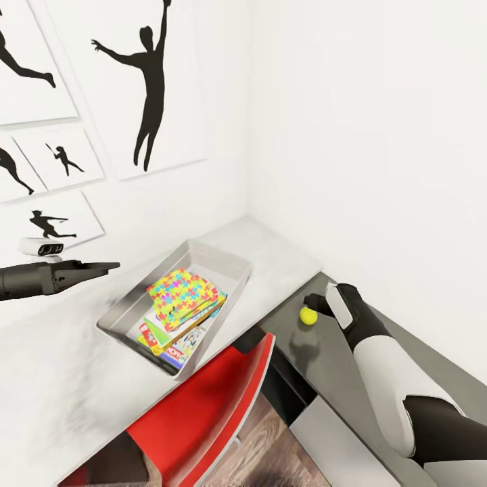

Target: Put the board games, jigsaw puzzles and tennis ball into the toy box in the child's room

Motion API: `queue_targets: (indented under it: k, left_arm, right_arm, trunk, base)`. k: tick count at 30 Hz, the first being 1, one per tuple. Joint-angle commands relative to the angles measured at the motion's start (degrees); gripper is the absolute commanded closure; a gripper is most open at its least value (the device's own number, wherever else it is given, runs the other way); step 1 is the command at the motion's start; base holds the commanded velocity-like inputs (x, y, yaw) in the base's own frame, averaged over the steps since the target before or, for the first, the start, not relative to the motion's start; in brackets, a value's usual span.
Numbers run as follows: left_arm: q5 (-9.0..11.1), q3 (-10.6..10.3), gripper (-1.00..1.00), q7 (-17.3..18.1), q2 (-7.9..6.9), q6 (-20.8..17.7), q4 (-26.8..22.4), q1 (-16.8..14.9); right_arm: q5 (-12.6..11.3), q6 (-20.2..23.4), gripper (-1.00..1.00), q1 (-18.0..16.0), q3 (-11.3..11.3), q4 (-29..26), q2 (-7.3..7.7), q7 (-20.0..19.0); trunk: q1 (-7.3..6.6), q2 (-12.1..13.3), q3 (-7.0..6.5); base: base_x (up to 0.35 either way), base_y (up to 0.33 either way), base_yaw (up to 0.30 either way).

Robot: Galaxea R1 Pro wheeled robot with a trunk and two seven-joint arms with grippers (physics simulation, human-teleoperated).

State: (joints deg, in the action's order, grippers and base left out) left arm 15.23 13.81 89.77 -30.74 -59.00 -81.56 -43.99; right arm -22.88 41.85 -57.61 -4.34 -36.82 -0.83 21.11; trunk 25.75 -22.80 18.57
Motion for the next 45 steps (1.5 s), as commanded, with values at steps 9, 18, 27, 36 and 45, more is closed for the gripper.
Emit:
queue_targets:
  k: [9,18,27,36,45]
  left_arm:
    - [0.0,0.0,-1.0,0.2,-0.03,-0.6,0.0,0.0]
    - [0.0,0.0,-1.0,0.2,-0.03,-0.7,-0.1,-0.1]
    - [0.0,0.0,-1.0,0.2,-0.03,-0.7,-0.1,-0.1]
    - [0.0,0.0,-1.0,0.2,-0.03,-0.7,-0.1,0.0]
    - [0.0,0.0,-1.0,0.2,-0.04,-0.7,-0.1,0.0]
  right_arm:
    - [-0.7,0.1,-1.0,0.0,0.7,0.0,-0.05,0.5]
    - [-0.7,0.0,-1.0,0.0,1.7,-0.3,-0.05,0.5]
    - [-0.7,-0.1,-1.0,0.0,1.8,-0.4,-0.05,0.5]
    - [-0.6,-0.2,-1.0,-0.1,1.9,-0.6,-0.05,0.5]
    - [-0.7,-1.1,-1.0,-0.1,1.9,-0.7,-0.36,0.5]
  trunk:
    - [0.03,-0.1,0.95]
    - [0.03,-0.1,1.79]
    - [0.03,-0.1,2.63]
    - [0.03,-0.1,3.47]
    - [0.03,-0.1,4.31]
  base:
    - [0.0,0.0,0.0]
    - [0.0,0.0,0.0]
    - [0.0,0.0,0.0]
    - [0.0,0.0,0.0]
    - [0.0,0.0,0.0]
